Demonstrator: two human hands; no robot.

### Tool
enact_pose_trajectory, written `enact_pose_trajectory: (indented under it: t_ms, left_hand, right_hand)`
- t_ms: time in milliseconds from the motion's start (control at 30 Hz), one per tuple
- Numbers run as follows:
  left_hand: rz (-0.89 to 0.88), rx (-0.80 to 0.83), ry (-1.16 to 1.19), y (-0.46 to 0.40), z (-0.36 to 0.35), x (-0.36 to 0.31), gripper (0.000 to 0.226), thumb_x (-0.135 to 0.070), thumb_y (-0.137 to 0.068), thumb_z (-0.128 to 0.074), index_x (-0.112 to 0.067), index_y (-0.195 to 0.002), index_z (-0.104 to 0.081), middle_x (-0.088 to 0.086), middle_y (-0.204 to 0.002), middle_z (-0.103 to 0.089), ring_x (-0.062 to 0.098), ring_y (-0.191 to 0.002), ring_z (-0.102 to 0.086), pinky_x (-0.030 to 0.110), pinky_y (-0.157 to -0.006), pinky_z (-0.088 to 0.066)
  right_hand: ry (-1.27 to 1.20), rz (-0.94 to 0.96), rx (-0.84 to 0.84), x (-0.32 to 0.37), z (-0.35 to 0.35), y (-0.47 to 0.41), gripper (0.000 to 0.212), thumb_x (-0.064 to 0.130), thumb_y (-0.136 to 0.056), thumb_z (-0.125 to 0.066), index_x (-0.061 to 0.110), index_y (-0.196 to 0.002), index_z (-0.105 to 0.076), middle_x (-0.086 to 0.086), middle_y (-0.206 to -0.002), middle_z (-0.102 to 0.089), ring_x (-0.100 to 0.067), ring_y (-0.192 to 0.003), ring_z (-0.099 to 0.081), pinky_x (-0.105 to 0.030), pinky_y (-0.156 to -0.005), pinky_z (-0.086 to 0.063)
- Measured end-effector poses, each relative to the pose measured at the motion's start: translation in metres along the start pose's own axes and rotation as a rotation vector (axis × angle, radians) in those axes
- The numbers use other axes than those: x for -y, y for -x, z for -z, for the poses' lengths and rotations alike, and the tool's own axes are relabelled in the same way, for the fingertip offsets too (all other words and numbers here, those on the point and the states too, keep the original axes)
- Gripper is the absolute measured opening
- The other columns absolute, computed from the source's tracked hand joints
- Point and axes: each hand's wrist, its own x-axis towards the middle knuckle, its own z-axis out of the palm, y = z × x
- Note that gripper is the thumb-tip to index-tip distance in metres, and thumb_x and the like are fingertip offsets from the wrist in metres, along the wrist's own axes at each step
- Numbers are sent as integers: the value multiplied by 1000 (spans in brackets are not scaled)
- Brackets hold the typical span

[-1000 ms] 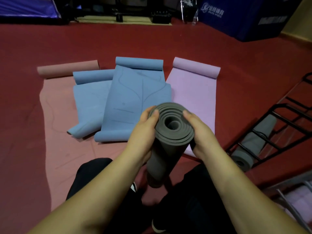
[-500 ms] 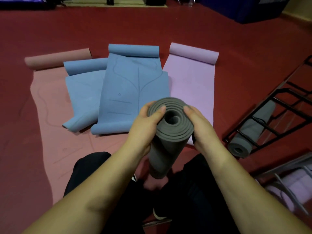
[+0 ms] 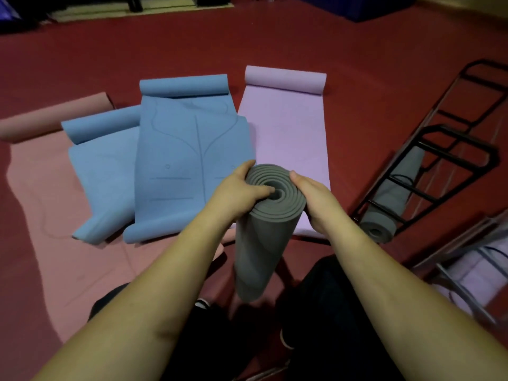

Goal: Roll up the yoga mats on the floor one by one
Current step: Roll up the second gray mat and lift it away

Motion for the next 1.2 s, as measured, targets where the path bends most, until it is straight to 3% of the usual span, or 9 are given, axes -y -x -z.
enact_pose_trajectory:
  t_ms: [233,367,500,600,767,800,867,967,1200]
  left_hand:
    - [13,32,-268,-67,-61,-59,33,-16,-74,-74,-16,-101,-55,6,-90,-67,24,-87,-65,40,-79,-55]
    - [-53,124,-320,-106,-134,-90,34,-13,-70,-71,-23,-102,-64,3,-96,-71,24,-94,-67,40,-86,-56]
    - [-103,241,-441,-132,-229,-112,50,-16,-72,-74,-22,-121,-67,4,-115,-70,25,-106,-65,38,-94,-54]
    - [-160,308,-570,-139,-292,-114,49,-19,-75,-73,-19,-124,-67,7,-121,-68,27,-110,-63,37,-94,-53]
    - [-243,371,-735,-139,-361,-109,37,-21,-77,-71,-14,-114,-69,12,-114,-68,33,-103,-64,36,-86,-56]
    - [-265,398,-773,-138,-374,-106,38,-23,-78,-72,-14,-115,-69,12,-116,-67,33,-104,-63,33,-85,-54]
    - [-305,437,-823,-135,-397,-103,38,-23,-80,-71,-12,-117,-68,12,-118,-66,33,-108,-61,31,-84,-49]
    - [-303,496,-835,-130,-416,-97,32,-19,-79,-71,-12,-110,-70,12,-109,-69,32,-103,-63,29,-79,-51]
    - [-301,570,-875,-132,-437,-96,33,-21,-77,-74,-14,-109,-71,9,-107,-69,28,-98,-63,29,-77,-52]
  right_hand:
    - [-162,-54,-58,6,70,-43,23,31,-98,-58,14,-100,-74,-7,-102,-76,-20,-103,-69,-37,-102,-49]
    - [-401,-77,-185,-9,139,-63,28,35,-97,-57,13,-100,-74,-8,-100,-75,-20,-97,-69,-35,-98,-49]
    - [-641,-69,-331,-52,220,-64,51,47,-97,-52,5,-121,-68,-15,-121,-69,-25,-117,-63,-38,-107,-45]
    - [-737,-102,-471,-104,280,-44,54,53,-101,-35,14,-102,-72,-8,-114,-69,-20,-107,-64,-31,-91,-48]
    - [-170,-590,-732,-232,346,45,30,32,-103,-46,11,-111,-65,-10,-98,-68,-16,-69,-61,-22,-51,-45]
    - [24,-698,-661,-262,353,65,27,28,-103,-46,11,-116,-63,-9,-100,-67,-21,-78,-64,-24,-54,-47]
    - [418,-882,-407,-322,359,93,36,23,-106,-39,8,-135,-53,-8,-128,-60,-27,-117,-59,-28,-84,-49]
    - [580,-953,-233,-379,352,110,44,24,-106,-38,9,-148,-40,-9,-150,-43,-26,-134,-46,-30,-109,-34]
    - [564,-836,-481,-421,341,99,46,28,-96,-55,12,-138,-48,-12,-136,-51,-32,-120,-53,-39,-97,-45]
